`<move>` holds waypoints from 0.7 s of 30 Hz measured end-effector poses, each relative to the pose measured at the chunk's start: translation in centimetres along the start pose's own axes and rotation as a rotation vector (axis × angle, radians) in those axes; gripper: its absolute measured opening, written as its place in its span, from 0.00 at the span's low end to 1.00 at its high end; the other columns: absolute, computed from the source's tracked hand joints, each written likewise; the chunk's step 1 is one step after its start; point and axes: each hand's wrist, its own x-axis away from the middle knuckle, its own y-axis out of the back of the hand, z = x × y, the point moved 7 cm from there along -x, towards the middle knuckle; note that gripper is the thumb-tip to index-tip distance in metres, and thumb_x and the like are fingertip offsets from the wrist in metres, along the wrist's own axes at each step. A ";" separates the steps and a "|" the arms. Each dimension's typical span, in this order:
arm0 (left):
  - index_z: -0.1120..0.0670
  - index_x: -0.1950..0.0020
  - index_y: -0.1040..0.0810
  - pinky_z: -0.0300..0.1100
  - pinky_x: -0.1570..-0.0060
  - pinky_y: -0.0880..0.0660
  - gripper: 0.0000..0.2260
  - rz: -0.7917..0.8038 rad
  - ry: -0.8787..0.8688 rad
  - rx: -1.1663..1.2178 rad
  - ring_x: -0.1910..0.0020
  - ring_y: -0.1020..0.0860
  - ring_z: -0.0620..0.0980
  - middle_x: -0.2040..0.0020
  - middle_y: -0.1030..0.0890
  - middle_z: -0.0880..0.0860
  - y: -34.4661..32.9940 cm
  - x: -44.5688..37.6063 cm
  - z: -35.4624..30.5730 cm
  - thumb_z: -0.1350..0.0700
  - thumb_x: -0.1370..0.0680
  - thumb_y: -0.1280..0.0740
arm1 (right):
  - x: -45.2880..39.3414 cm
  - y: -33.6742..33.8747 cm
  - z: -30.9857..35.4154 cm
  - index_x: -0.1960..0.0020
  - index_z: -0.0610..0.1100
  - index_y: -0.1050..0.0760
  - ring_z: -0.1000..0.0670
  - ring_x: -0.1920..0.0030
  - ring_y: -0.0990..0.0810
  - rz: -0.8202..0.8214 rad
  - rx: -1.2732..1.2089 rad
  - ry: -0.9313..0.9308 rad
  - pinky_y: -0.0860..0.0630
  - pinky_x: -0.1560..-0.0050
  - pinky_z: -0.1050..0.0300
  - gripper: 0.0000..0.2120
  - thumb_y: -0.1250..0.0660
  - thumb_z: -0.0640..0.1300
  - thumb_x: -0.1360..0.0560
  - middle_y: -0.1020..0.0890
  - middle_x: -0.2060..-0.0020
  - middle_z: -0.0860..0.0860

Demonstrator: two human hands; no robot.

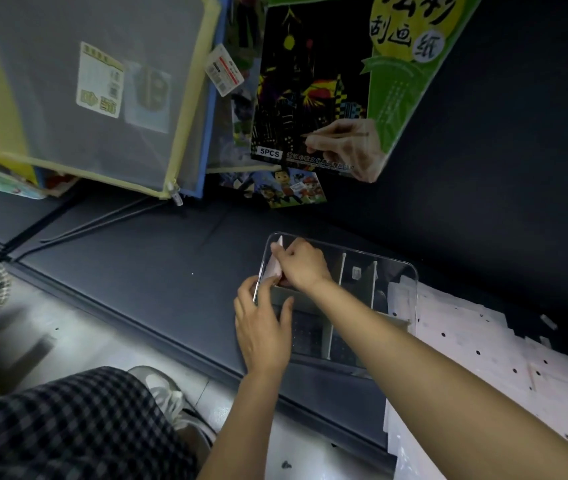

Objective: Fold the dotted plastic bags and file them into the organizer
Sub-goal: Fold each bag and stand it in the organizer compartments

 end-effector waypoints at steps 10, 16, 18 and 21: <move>0.52 0.36 0.27 0.54 0.48 0.26 0.15 -0.023 0.009 -0.022 0.38 0.32 0.55 0.35 0.33 0.55 -0.2 -0.3 0.1 0.54 0.23 0.34 | 0.6 -0.9 0.1 0.60 0.44 0.24 0.44 0.52 0.19 0.111 -0.085 0.126 0.23 0.47 0.48 0.17 0.42 0.52 0.20 0.17 0.58 0.45; 0.52 0.34 0.29 0.54 0.44 0.28 0.16 0.030 0.004 -0.037 0.36 0.35 0.54 0.34 0.35 0.55 0.0 -0.5 -0.2 0.52 0.21 0.37 | 4.9 4.0 -4.2 0.48 0.45 0.22 0.52 0.53 0.20 0.007 -0.198 0.247 0.23 0.46 0.52 0.10 0.40 0.47 0.20 0.18 0.56 0.52; 0.53 0.36 0.28 0.54 0.40 0.31 0.14 0.029 -0.011 -0.047 0.35 0.36 0.56 0.33 0.35 0.56 0.1 -0.2 -0.7 0.54 0.21 0.36 | 7.6 6.3 -7.6 0.46 0.47 0.22 0.58 0.52 0.21 -0.034 -0.198 0.263 0.25 0.47 0.62 0.09 0.39 0.46 0.21 0.19 0.55 0.58; 0.54 0.38 0.25 0.56 0.34 0.38 0.13 -0.006 -0.031 -0.078 0.33 0.37 0.59 0.32 0.35 0.58 0.3 0.7 -1.7 0.56 0.22 0.34 | 11.9 9.5 -14.2 0.44 0.48 0.22 0.63 0.51 0.23 -0.058 -0.113 0.222 0.29 0.51 0.76 0.08 0.37 0.45 0.22 0.20 0.52 0.59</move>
